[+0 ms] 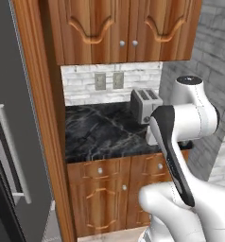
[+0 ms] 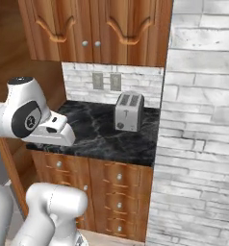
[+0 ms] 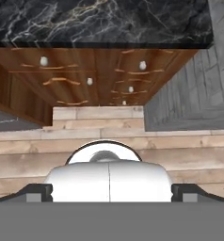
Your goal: Retrieve the butter from the fridge and place it on a plate on the dining table. Then retrieve the butter knife by the fridge and place it near the plate.
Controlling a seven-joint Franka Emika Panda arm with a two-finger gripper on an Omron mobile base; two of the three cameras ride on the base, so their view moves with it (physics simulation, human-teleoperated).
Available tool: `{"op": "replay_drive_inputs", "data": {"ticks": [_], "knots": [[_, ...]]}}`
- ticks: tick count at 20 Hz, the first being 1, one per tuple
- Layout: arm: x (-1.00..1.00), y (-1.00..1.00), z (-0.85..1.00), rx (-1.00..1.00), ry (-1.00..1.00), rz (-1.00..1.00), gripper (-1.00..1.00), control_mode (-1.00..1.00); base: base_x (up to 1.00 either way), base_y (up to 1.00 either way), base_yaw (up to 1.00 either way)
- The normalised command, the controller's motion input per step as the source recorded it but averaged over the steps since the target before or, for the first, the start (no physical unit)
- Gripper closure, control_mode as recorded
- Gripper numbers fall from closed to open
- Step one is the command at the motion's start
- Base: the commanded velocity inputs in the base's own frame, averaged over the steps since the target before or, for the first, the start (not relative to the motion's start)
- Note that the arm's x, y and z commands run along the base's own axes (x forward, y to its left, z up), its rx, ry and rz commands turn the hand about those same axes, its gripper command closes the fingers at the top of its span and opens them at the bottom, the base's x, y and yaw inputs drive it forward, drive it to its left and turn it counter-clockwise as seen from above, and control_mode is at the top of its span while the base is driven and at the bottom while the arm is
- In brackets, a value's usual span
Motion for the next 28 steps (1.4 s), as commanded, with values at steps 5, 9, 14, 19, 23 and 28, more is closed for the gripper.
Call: {"op": "replay_drive_inputs", "data": {"ticks": [5,9,14,19,23,28], "knots": [[0.0,0.0,0.0,0.0,0.0,0.0,-1.0,1.0,0.49,0.06,0.04],[0.0,0.0,0.0,0.0,0.0,0.0,-1.0,1.0,0.53,0.24,0.1],[0.0,0.0,0.0,0.0,0.0,0.0,-1.0,1.0,0.42,0.25,0.08],[0.0,0.0,0.0,0.0,0.0,0.0,-1.0,1.0,0.35,0.37,0.05],[0.0,0.0,0.0,0.0,0.0,0.0,-1.0,1.0,0.38,0.13,0.05],[0.0,0.0,0.0,0.0,0.0,0.0,-1.0,1.0,0.55,0.12,0.01]]}}
